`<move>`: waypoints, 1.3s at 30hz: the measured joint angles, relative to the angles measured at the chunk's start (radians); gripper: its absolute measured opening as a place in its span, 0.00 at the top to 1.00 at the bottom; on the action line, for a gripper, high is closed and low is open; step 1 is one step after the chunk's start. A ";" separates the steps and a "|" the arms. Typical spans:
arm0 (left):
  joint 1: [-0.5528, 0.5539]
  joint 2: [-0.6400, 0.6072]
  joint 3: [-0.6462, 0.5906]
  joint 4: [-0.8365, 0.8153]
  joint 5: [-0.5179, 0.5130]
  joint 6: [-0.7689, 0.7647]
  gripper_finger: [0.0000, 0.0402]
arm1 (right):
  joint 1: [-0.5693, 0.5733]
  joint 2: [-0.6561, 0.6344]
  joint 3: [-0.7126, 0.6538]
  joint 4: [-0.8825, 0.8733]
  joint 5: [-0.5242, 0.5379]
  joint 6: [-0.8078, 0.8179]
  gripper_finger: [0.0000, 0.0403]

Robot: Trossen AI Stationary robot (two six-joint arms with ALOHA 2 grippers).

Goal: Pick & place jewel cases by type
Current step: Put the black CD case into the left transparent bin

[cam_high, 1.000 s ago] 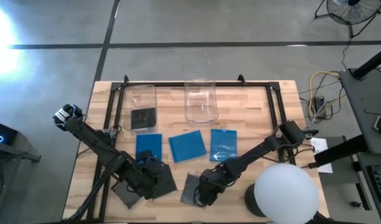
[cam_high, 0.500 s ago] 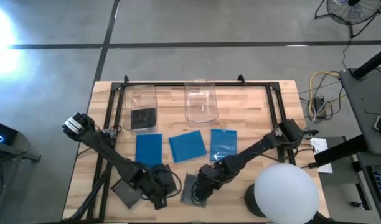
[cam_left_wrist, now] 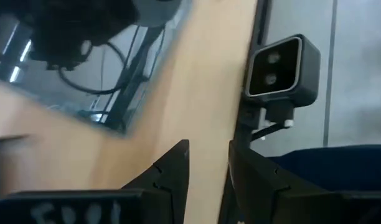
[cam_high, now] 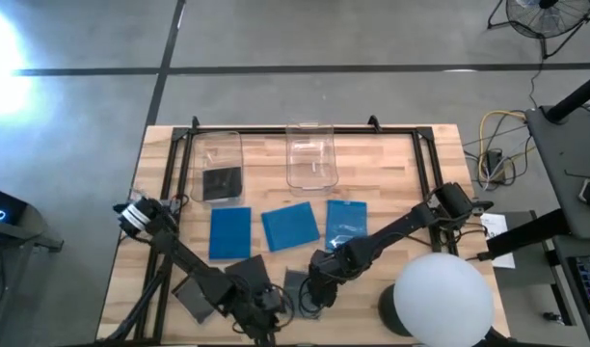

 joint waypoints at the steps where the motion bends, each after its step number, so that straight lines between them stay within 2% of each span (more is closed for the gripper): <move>1: 0.000 0.023 0.024 0.001 0.001 0.007 0.77 | -0.001 0.000 0.001 0.001 0.016 -0.013 0.50; 7: 0.001 0.139 0.125 -0.032 0.027 0.007 0.77 | -0.003 0.000 0.002 0.021 0.109 -0.076 0.50; 14: 0.005 0.157 0.145 -0.108 -0.005 -0.001 0.77 | -0.003 0.003 0.002 0.035 0.091 -0.111 0.50; 17: 0.017 0.150 0.137 -0.138 -0.028 0.003 0.77 | -0.004 0.003 -0.001 0.077 0.036 -0.124 0.50; 22: 0.037 0.147 0.111 -0.130 -0.026 0.014 0.77 | 0.003 0.005 -0.009 0.152 -0.133 -0.131 0.50; 31: 0.047 0.131 0.077 -0.248 -0.080 0.013 0.77 | 0.022 0.005 -0.011 0.133 -0.310 -0.125 0.50; 35: 0.048 0.083 0.075 -0.329 -0.135 0.010 0.77 | 0.021 0.000 -0.011 0.123 -0.302 -0.087 0.50; 39: 0.051 0.048 0.069 -0.428 -0.151 0.001 0.77 | 0.013 -0.023 -0.013 0.077 -0.202 0.030 0.50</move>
